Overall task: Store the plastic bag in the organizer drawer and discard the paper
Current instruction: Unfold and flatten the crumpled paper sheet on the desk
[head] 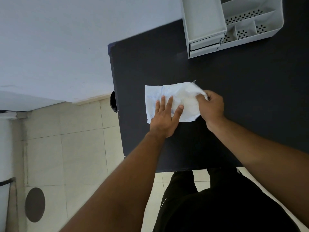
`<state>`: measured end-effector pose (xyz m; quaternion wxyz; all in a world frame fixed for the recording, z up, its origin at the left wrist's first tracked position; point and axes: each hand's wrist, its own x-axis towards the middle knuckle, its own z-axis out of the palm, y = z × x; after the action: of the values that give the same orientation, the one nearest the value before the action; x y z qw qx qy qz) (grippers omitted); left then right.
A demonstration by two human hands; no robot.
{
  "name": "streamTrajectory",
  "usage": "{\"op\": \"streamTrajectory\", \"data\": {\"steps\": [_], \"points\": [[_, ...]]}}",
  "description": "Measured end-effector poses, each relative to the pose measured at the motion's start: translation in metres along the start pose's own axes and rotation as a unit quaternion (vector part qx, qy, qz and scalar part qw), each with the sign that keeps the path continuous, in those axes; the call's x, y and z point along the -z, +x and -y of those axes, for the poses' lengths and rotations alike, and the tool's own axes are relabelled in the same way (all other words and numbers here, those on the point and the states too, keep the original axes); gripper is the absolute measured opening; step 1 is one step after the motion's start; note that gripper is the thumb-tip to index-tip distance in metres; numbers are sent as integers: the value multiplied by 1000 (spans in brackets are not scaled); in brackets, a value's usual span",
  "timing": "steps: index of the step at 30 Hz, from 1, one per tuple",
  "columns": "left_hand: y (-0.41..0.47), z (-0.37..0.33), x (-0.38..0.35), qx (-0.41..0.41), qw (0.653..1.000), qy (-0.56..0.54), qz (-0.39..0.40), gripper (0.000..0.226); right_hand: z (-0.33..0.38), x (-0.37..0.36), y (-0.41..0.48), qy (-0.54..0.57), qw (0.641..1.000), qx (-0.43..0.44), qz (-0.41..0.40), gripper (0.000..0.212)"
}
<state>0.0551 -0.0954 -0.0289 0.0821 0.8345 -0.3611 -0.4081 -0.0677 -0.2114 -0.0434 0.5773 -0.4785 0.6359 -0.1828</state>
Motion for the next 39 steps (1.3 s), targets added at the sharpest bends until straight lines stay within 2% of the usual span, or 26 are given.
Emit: {"op": "streamTrajectory", "data": {"steps": [2,4,10,14,17,21,27,32,35,39], "points": [[1,3,-1,-2,1000,11,7,83,-3,3,1,28,998,-31,-48,13],[1,5,-2,-3,1000,22,12,87,-3,10,1,58,996,-50,-45,14],[0,-2,-5,11,1000,21,17,89,8,26,0,52,993,-33,102,28],[-1,-3,1,15,999,15,32,96,9,27,-1,35,987,-39,153,30],[-2,-3,2,17,998,39,39,105,2,28,-3,1,991,-27,131,24],[-1,-2,-3,20,994,101,36,116,-7,35,-1,17,998,-36,45,17],[1,-3,-11,22,992,125,3,97,-1,43,-4,42,990,-72,116,36],[3,-6,-14,-33,975,213,-50,80,-2,47,-2,3,991,-62,116,26],[6,-2,-12,-78,965,249,-25,74,-2,48,0,6,993,-57,108,28],[10,7,-9,-70,965,254,10,82,-1,52,1,52,991,-68,100,36]]}}
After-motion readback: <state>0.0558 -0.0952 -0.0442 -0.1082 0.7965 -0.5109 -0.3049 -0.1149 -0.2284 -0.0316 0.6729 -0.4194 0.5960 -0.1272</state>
